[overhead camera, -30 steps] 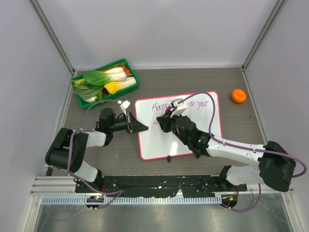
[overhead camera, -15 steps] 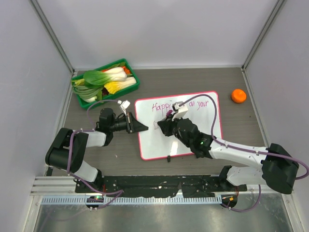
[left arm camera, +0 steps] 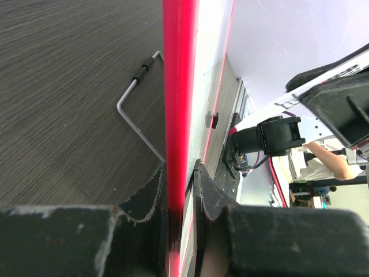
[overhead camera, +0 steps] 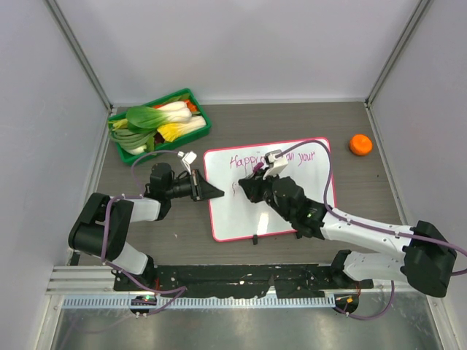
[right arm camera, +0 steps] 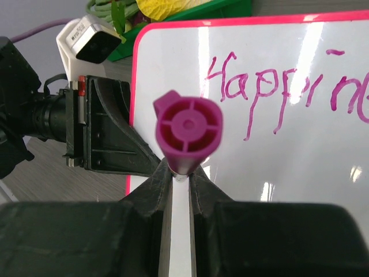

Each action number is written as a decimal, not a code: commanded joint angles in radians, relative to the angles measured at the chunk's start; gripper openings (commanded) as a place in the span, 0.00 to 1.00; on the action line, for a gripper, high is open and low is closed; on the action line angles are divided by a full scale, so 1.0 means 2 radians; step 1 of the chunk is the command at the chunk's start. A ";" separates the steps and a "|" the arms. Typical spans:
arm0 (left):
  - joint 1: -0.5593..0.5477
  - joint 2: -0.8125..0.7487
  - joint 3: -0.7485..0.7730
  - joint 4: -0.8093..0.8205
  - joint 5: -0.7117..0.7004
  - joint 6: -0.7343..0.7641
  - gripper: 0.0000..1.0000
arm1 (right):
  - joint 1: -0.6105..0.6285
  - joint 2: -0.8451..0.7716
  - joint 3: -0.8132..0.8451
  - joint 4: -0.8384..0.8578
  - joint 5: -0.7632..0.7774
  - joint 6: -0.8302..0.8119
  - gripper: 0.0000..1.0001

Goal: Write a sentence on the whiteboard

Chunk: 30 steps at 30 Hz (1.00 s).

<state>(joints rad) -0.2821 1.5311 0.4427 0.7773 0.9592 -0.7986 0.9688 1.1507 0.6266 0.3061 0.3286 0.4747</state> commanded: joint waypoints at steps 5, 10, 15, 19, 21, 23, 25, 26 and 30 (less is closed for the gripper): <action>-0.009 0.009 -0.010 -0.065 -0.070 0.070 0.00 | -0.006 0.021 0.053 0.020 0.037 0.000 0.01; -0.009 0.009 -0.010 -0.064 -0.070 0.070 0.00 | -0.010 0.037 0.062 0.024 0.043 -0.001 0.01; -0.009 0.009 -0.010 -0.064 -0.069 0.069 0.00 | -0.019 0.047 0.062 0.023 0.046 -0.002 0.01; -0.009 0.008 -0.010 -0.064 -0.070 0.070 0.00 | -0.024 0.051 0.060 0.020 0.045 0.000 0.01; -0.009 0.010 -0.010 -0.064 -0.069 0.069 0.00 | -0.026 0.054 0.056 0.020 0.045 0.000 0.01; -0.009 0.010 -0.010 -0.063 -0.069 0.069 0.00 | -0.027 0.056 0.054 0.018 0.045 -0.001 0.01; -0.009 0.008 -0.010 -0.063 -0.070 0.069 0.00 | -0.029 0.055 0.052 0.015 0.045 0.000 0.01; -0.009 0.010 -0.010 -0.063 -0.069 0.069 0.00 | -0.030 0.054 0.051 0.013 0.045 0.001 0.01; -0.009 0.011 -0.009 -0.063 -0.069 0.068 0.00 | -0.032 0.047 0.046 0.005 0.050 0.000 0.01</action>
<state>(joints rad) -0.2825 1.5291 0.4427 0.7757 0.9588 -0.7967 0.9173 1.2530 0.7105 0.3134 0.3874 0.4747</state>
